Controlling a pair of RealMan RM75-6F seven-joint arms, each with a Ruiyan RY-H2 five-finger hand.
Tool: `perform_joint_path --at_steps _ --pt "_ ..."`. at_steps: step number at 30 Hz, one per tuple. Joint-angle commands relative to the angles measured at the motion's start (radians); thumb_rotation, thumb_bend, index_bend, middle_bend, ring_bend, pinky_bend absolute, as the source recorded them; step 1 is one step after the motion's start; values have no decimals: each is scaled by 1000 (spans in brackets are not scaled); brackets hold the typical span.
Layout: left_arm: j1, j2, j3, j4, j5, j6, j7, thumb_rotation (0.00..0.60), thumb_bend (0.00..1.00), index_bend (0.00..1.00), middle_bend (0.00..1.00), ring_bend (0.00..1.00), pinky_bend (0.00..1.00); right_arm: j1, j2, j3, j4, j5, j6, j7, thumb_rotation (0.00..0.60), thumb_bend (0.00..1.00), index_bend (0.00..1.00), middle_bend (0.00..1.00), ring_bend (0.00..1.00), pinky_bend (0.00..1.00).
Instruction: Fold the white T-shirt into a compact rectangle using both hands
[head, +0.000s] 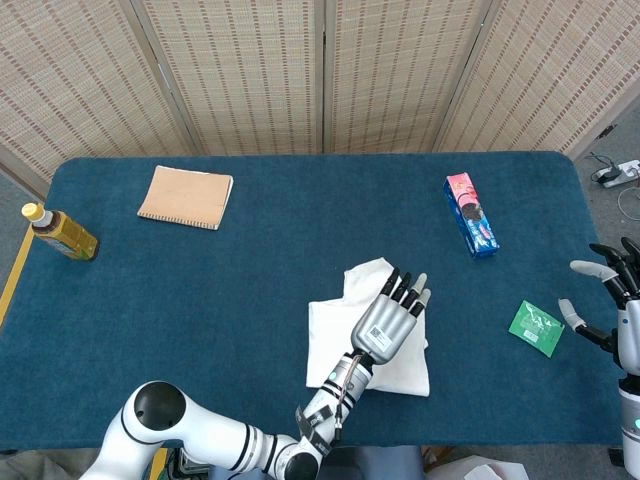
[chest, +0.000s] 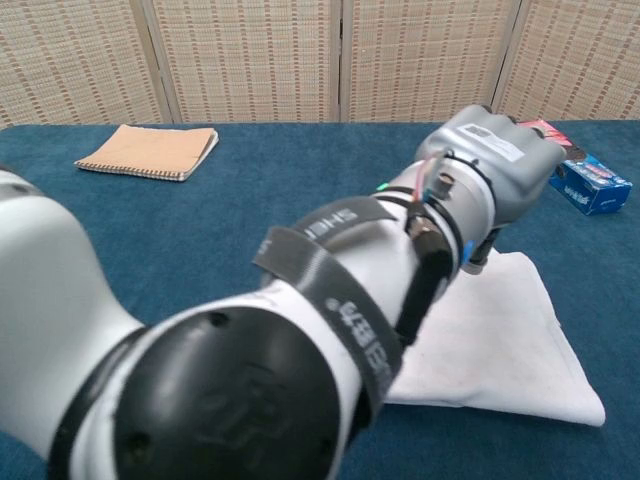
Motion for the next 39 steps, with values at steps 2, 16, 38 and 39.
perform_joint_path --at_steps 2,16,38,39 --pt "97 96 43 -99 29 52 -69 600 71 0 0 0 2 8 14 -11 -14 -11 -22 -2 600 206 376 238 94 70" --pt "404 439 209 -248 175 105 -379 600 91 3 0 0 2 48 60 -55 -45 -48 -127 -5 600 240 403 267 124 150" --pt "891 745 454 -164 548 273 -996 600 195 149 30 18 2 70 111 -163 -67 -114 -241 -45 600 298 356 242 158 242" --pt "905 754 458 -166 556 280 -1005 600 195 150 30 18 2 68 112 -166 -69 -114 -241 -43 600 298 355 242 163 247"
